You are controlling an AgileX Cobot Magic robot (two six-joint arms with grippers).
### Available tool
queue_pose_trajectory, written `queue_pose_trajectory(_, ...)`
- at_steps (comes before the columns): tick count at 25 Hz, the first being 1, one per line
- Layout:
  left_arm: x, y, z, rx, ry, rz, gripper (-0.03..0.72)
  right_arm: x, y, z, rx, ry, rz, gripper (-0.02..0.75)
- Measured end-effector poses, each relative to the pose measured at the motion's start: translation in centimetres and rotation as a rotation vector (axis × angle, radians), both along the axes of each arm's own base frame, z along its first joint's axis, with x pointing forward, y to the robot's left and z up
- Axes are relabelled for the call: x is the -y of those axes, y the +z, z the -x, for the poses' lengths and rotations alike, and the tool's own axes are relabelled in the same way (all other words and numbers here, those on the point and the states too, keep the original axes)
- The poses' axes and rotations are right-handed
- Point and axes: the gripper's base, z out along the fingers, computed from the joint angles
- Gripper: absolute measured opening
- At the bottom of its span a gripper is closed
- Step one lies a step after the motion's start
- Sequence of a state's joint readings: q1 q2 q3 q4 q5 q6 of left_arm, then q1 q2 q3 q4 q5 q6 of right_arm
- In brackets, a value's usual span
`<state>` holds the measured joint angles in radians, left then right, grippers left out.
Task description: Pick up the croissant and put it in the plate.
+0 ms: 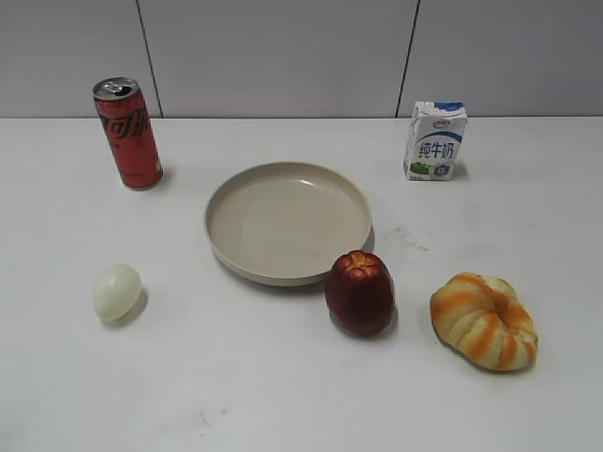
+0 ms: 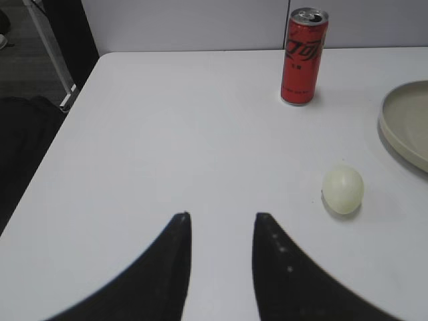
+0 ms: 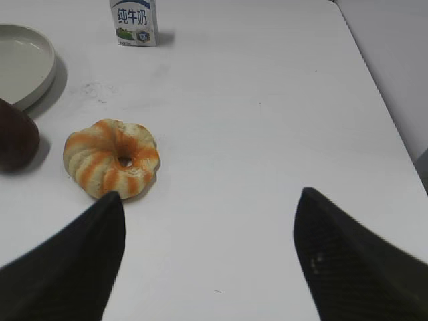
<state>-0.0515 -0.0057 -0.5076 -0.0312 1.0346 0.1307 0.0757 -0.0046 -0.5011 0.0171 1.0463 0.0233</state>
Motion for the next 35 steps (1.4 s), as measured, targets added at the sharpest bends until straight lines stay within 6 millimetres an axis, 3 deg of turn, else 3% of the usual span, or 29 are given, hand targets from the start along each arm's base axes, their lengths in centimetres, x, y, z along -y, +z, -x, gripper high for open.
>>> queue_pose_trajectory(18,0.0,0.0,0.0,0.0,0.0,0.0,0.23,0.0,0.0,0.0,0.0,-0.001,-0.004,0.593)
queue_pose_trajectory(22,0.0,0.0,0.0,0.0,0.0,0.0,0.23,-0.3,0.8,-0.9,-0.002,0.003,-0.041,0.611)
queue_pose_trajectory(25,0.0,0.0,0.0,0.0,0.0,0.0,0.23,-0.7,2.4,-2.8,0.059,0.019,-0.094,0.666)
queue_pose_trajectory(29,0.0,0.0,0.0,0.0,0.0,0.0,0.23,-1.1,3.5,-6.4,0.1,0.017,-0.135,0.673)
queue_pose_trajectory(35,0.0,0.0,0.0,0.0,0.0,0.0,0.23,-2.2,1.4,-13.5,-0.17,0.071,-0.107,0.671)
